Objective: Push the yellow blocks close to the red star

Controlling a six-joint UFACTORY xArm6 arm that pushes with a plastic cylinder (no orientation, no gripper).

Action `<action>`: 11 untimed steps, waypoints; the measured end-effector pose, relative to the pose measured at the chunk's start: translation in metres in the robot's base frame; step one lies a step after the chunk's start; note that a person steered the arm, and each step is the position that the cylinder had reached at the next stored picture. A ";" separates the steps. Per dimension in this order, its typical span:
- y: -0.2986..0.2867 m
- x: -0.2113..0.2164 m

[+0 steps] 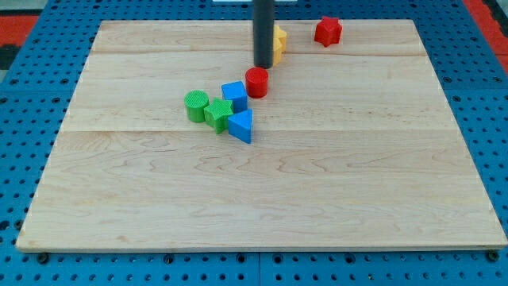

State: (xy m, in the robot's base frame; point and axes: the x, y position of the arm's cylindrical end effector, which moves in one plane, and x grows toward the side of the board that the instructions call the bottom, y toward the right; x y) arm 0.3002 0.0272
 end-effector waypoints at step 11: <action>0.028 -0.086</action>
